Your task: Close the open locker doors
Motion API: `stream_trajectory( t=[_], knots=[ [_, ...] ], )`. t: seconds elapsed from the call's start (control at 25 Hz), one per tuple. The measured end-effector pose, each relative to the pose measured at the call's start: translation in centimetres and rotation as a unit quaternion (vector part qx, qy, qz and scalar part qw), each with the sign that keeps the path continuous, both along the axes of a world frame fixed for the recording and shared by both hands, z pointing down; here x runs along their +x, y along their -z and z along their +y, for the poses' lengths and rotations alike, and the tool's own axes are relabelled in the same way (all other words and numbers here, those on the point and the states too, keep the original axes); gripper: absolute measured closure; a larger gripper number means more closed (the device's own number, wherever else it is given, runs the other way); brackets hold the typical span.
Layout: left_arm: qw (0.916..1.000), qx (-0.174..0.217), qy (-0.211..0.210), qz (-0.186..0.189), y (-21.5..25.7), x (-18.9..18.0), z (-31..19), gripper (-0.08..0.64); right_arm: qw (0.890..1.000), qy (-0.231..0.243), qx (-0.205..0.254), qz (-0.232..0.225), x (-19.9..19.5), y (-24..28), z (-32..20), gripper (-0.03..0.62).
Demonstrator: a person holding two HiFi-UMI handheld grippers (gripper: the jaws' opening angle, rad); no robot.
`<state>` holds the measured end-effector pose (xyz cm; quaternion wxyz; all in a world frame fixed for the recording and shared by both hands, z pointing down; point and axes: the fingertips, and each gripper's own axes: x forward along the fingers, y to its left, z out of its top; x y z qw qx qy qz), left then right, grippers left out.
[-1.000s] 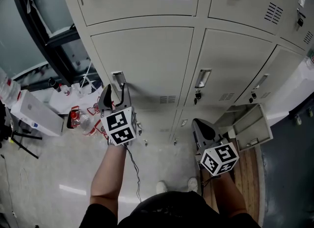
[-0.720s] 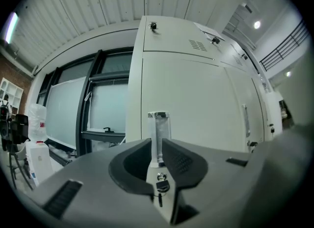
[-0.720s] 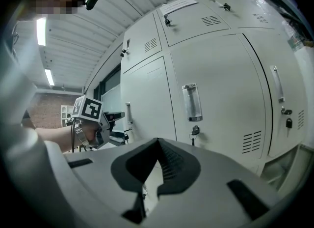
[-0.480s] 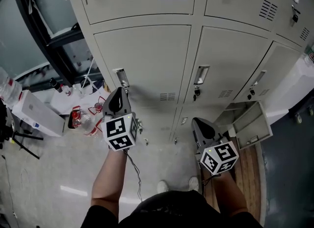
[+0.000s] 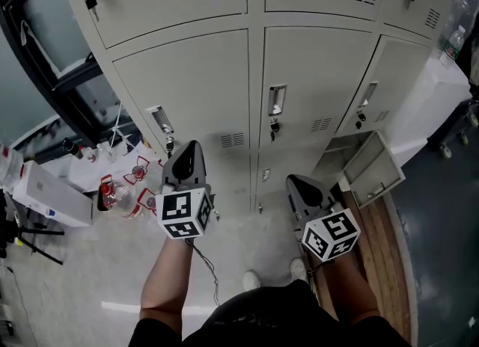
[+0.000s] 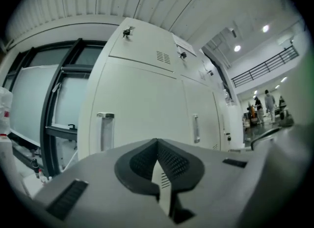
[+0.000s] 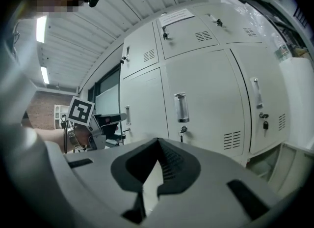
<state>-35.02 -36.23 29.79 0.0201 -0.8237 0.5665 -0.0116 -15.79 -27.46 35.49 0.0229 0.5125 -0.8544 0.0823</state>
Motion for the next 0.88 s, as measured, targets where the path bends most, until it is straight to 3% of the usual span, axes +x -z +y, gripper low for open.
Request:
stream_trajectory(
  t=[0.2,0.44,0.68,0.88],
  knots=[
    [0.9966,-0.001,-0.081,-0.016,-0.8,6.3,1.7,0.556,0.999,-0.042,0.002,-0.002,3.2,0.0,1.8,0.592],
    [0.9845,-0.012,-0.174,-0.018,-2.2,14.0,4.1,0.555,0.994,-0.107,-0.006,-0.002,8.1,-0.4,4.8,0.592],
    [0.9679,-0.017,-0.25,-0.013,-3.2,21.1,6.5,0.555,0.986,-0.166,-0.011,-0.002,13.7,-1.0,7.5,0.592],
    [0.9476,-0.021,-0.319,-0.012,-4.2,27.0,9.5,0.555,0.979,-0.201,-0.016,-0.002,18.4,-1.5,9.7,0.592]
  ],
)
